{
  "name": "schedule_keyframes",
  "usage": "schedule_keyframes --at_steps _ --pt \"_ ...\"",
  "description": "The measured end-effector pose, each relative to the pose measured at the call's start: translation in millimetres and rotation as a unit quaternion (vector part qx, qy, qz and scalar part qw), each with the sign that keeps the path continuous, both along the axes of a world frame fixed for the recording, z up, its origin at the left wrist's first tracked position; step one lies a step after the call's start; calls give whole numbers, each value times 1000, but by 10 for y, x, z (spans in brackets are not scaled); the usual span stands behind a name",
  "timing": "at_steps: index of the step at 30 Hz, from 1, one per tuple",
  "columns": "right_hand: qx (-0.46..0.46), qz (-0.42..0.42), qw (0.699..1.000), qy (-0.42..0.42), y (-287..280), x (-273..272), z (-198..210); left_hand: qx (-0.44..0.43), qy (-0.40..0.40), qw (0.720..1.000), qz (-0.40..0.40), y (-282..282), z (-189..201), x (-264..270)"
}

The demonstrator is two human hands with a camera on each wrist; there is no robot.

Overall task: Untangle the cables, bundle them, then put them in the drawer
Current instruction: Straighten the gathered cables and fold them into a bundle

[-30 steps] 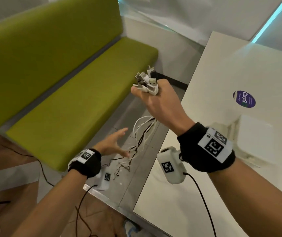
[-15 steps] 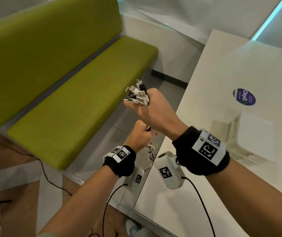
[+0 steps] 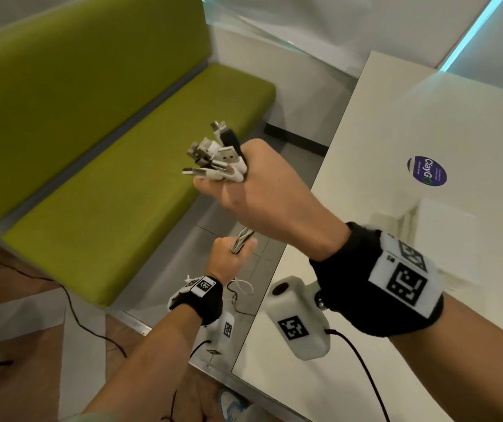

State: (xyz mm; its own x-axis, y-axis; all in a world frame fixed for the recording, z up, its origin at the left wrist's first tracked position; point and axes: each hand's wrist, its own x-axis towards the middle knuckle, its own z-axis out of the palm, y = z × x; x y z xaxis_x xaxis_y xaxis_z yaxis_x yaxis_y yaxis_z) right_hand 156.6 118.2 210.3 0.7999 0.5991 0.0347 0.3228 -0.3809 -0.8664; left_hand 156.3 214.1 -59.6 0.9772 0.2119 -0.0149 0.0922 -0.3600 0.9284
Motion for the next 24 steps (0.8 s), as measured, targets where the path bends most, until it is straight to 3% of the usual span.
schedule_keyframes --at_steps 5,9,14,16,20,22,24 --pt "45 -15 999 3 -13 89 119 41 20 999 -11 236 -277 -96" --pt "19 3 1000 -5 39 30 54 64 39 997 -2 293 -376 -149" --pt "6 -3 1000 -8 47 69 -58 111 141 984 4 416 -429 -235" --pt "2 -8 1000 -12 48 119 -133 137 198 969 -44 476 -312 -220" --pt "6 -15 1000 -11 26 228 -261 128 287 920 -234 596 152 -98" --pt "15 -18 1000 -4 11 260 -314 115 248 914 -298 663 455 -28" --pt "25 -29 999 -7 2 294 -385 28 141 937 -318 627 839 1"
